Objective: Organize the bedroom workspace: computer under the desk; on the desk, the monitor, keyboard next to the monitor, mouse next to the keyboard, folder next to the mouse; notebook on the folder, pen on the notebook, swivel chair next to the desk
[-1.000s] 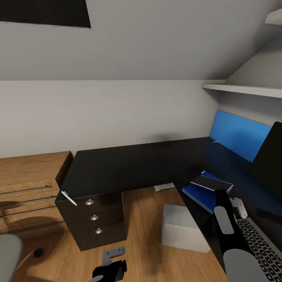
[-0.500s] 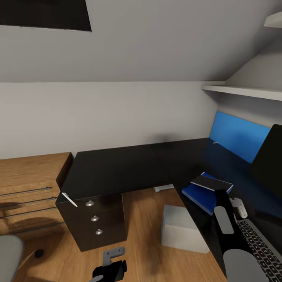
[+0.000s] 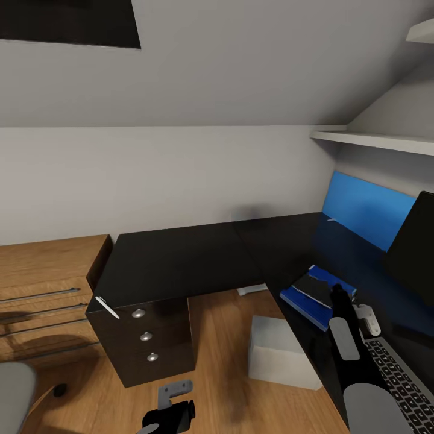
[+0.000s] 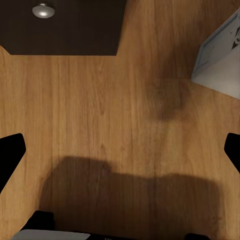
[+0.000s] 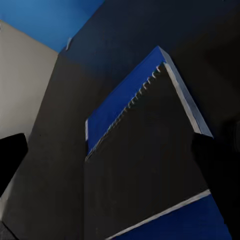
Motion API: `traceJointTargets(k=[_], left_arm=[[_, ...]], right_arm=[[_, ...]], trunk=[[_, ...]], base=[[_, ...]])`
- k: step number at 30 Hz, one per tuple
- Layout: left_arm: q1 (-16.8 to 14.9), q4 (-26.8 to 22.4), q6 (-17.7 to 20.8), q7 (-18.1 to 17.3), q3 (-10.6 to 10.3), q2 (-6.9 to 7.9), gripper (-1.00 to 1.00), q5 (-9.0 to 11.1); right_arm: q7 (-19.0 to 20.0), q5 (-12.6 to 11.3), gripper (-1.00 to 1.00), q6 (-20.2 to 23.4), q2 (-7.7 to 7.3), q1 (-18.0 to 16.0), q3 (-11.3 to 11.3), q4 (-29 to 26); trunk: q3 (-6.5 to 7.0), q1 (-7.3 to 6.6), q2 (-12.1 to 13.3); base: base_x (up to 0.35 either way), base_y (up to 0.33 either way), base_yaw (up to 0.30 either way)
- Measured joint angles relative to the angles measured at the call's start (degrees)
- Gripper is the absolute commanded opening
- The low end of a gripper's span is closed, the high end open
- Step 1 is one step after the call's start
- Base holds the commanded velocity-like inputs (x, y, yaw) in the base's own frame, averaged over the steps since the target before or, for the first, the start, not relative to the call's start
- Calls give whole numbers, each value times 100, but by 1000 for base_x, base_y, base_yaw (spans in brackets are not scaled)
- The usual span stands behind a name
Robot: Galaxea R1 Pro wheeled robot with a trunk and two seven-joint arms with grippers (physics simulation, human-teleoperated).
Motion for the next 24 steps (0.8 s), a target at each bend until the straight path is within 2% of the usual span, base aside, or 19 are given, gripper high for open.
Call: traceJointTargets(k=[24], left_arm=[[0,14,0,0,0,0,100,4]], right_arm=[[9,5,100,-3,5,0,8,-18]], trunk=[[0,0,0]], base=[[0,0,0]])
